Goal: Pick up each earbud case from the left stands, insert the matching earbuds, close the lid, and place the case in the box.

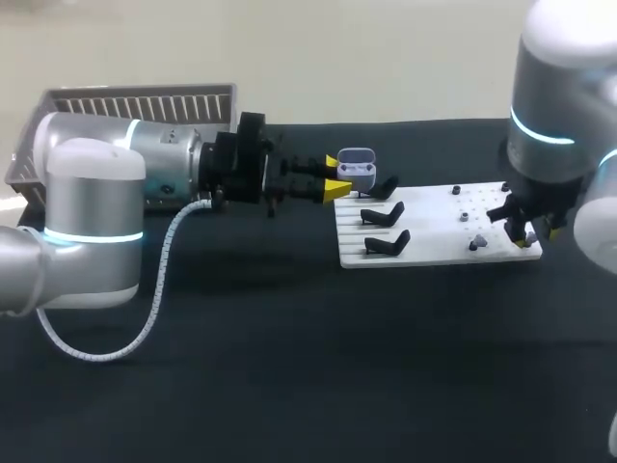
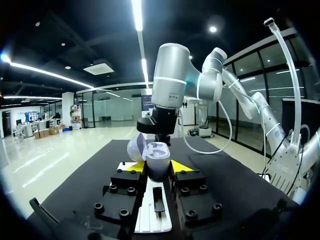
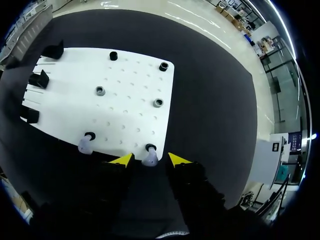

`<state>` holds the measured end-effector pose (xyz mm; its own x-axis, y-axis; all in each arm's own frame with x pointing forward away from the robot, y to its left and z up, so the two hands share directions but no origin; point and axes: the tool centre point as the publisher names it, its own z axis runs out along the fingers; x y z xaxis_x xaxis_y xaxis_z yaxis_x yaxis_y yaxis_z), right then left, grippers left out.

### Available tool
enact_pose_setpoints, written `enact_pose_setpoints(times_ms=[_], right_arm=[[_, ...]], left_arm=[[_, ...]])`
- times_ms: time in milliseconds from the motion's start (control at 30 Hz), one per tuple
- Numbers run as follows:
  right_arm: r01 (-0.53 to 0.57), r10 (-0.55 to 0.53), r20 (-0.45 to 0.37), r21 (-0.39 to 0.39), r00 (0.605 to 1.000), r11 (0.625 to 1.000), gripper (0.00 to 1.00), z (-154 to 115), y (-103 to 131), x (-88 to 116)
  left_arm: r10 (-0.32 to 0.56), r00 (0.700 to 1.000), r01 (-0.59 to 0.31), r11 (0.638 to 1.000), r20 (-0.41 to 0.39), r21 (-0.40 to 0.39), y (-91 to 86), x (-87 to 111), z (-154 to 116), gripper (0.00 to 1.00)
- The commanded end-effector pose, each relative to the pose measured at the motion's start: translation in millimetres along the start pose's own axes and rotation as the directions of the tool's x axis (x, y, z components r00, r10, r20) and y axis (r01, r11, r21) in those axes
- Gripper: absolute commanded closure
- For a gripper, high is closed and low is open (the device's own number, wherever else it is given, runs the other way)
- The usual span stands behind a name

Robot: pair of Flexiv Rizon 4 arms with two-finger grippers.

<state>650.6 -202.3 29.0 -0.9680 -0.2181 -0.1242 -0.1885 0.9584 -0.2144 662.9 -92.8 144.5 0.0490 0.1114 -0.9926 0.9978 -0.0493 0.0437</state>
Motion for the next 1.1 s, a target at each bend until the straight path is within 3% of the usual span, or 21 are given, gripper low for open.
enact_pose_setpoints(times_ms=[33, 567, 700, 933, 1100], right_arm=[[-0.005, 0.005, 0.002, 0.006, 1.000, 1.000, 0.59, 3.2, 1.0, -1.2], [-0.018, 0.018, -0.001, 0.015, 1.000, 1.000, 0.68, 8.3, 0.2, -2.1], [-0.020, 0.020, -0.003, 0.019, 1.000, 1.000, 0.75, 8.7, 0.3, -2.2], [-0.023, 0.023, -0.009, 0.028, 1.000, 0.999, 1.00, 9.2, 1.0, -2.7], [-0.048, 0.048, -0.005, 0.039, 0.999, 0.998, 1.00, 1.1, 3.5, 0.0]], left_arm=[[0.002, 1.000, -0.002, 1.000, 0.003, -0.004, -0.7, 0.9, 0.3, 1.00], [0.002, 1.000, -0.002, 1.000, 0.003, -0.004, -0.7, 0.9, 0.3, 1.00], [0.002, 1.000, -0.002, 1.000, 0.003, -0.004, -0.7, 0.9, 0.3, 1.00], [0.002, 1.000, -0.002, 1.000, 0.003, -0.004, -0.7, 0.9, 0.3, 1.00], [0.002, 1.000, -0.002, 1.000, 0.003, -0.004, -0.7, 0.9, 0.3, 1.00]])
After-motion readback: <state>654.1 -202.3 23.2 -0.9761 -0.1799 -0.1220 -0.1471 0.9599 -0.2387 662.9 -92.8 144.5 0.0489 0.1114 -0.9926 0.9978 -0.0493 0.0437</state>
